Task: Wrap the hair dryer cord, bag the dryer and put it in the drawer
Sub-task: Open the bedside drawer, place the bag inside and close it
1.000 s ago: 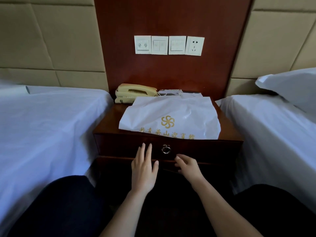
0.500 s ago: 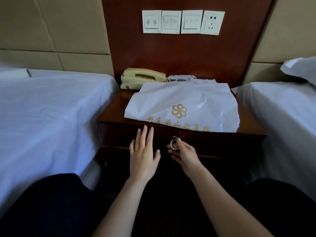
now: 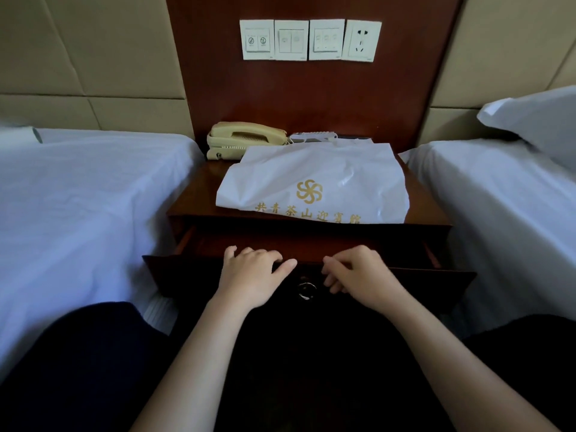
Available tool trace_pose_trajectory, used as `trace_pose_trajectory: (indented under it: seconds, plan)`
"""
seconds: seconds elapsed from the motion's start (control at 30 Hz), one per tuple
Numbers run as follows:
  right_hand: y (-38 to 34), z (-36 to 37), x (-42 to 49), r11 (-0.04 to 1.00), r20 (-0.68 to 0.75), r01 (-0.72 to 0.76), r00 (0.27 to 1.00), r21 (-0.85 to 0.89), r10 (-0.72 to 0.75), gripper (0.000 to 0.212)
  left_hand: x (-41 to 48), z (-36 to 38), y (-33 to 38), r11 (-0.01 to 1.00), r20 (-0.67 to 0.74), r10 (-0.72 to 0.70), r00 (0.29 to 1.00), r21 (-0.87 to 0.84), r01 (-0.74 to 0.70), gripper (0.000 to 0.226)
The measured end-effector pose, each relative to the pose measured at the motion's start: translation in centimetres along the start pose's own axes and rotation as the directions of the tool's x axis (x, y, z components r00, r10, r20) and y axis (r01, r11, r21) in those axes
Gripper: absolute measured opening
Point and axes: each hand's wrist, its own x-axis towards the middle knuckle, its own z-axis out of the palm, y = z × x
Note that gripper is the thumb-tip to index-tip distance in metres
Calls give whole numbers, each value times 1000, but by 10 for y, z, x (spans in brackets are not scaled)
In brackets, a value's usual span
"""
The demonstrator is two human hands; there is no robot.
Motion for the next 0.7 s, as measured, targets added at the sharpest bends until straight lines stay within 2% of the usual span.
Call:
trace_pose_trajectory:
  seconds: [0.07,0.1,0.13,0.17,0.2,0.27,0.3,0.43,0.5,0.7]
  plan:
    - [-5,-19,-18,985,-161,141,974,-103,-156,22,-8,-4,5,999,37,31,999,10,-31,52]
    - [-4,-27,-24,954,-185,161,960,-251,-210,19,-11,-5,7,999,58,44,997,7,-45,52]
    - [-2,-32,-28,898,-154,145,962,-415,-227,20,-15,-6,9,998,81,57,995,-1,-57,53]
    - [1,-33,-30,838,-83,111,980,-534,-183,26,-19,-7,10,998,104,67,992,-13,-66,53]
    - [3,-34,-32,808,-1,63,997,-586,-78,33,-23,-8,11,997,125,76,989,-26,-73,53]
    - [2,-33,-37,837,135,-43,981,-546,139,42,-36,-10,12,995,153,89,984,-49,-82,53]
    - [3,-33,-41,859,178,-66,968,-508,179,43,-44,-11,13,995,157,95,983,-57,-87,53]
    - [9,-36,-59,877,248,-1,959,-481,137,35,-76,-15,16,997,160,80,984,-19,-78,53]
    - [11,-36,-70,888,276,15,953,-460,127,37,-90,-14,17,997,159,74,985,-7,-74,53]
    - [13,-33,-90,882,296,79,953,-465,70,35,-115,-21,19,997,213,58,975,-61,-46,52]
